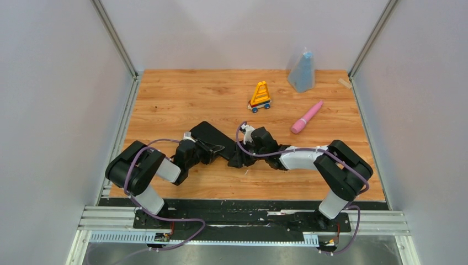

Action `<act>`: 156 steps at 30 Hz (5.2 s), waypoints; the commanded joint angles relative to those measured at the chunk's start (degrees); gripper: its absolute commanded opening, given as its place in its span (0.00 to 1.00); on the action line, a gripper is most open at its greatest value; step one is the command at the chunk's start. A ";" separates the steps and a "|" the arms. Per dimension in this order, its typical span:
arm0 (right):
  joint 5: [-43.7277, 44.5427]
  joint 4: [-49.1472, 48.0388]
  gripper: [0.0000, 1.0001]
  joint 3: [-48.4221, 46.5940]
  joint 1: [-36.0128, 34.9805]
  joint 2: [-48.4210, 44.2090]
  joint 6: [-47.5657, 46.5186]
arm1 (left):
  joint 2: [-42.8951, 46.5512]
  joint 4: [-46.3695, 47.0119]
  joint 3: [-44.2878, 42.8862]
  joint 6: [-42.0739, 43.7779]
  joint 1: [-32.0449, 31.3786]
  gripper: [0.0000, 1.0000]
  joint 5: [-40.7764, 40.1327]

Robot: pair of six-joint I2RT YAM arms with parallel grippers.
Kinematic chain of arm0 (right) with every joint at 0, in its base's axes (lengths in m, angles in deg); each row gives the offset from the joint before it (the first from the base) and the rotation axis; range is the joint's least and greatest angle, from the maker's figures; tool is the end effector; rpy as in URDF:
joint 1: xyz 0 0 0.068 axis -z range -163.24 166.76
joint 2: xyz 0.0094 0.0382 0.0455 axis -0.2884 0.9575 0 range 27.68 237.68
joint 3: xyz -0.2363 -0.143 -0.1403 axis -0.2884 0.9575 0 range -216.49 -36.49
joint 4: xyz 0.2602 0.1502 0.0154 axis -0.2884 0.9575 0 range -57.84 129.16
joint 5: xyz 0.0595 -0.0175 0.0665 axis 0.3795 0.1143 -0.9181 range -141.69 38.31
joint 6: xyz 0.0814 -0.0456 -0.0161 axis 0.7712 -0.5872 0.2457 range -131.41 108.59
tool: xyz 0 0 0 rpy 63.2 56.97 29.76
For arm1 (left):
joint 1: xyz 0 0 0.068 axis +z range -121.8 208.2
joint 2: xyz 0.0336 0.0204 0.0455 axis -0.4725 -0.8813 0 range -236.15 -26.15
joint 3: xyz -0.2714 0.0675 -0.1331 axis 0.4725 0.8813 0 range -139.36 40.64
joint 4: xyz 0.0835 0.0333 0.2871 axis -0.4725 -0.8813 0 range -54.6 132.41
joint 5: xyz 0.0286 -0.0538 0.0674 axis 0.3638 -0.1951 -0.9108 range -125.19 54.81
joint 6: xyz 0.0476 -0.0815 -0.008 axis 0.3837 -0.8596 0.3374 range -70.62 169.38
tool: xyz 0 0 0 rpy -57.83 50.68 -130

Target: Sort the hair-cutting tools

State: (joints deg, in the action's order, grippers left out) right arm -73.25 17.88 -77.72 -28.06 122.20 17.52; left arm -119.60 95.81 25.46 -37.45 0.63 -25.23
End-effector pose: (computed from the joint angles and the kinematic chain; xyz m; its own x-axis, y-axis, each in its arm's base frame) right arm 0.2493 0.2921 0.1240 -0.8059 -0.1665 -0.5682 -0.5350 0.6159 0.5783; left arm 0.2580 -0.1514 0.0799 -0.6147 -0.7884 0.0224 -0.3392 0.2386 -0.9099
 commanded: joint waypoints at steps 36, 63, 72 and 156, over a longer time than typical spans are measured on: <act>10.42 13.15 0.00 5.73 -0.47 -8.18 -10.64 | 13.02 -41.11 -11.15 21.75 8.62 0.12 1.50; 25.31 27.69 0.00 2.58 0.23 -4.21 -2.46 | 15.88 -51.52 -15.33 31.92 19.80 0.09 12.88; 18.76 25.52 0.00 1.89 -0.61 -5.50 -1.70 | 13.14 -50.58 -17.50 33.84 22.92 0.34 19.08; -2.20 18.26 0.00 4.21 3.34 -14.44 -4.62 | 19.67 -56.55 -13.37 33.25 7.50 0.03 4.15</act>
State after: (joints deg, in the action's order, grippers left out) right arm -74.87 33.26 -74.66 -23.18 109.24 18.65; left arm -93.02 44.51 17.46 -17.12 4.41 -14.68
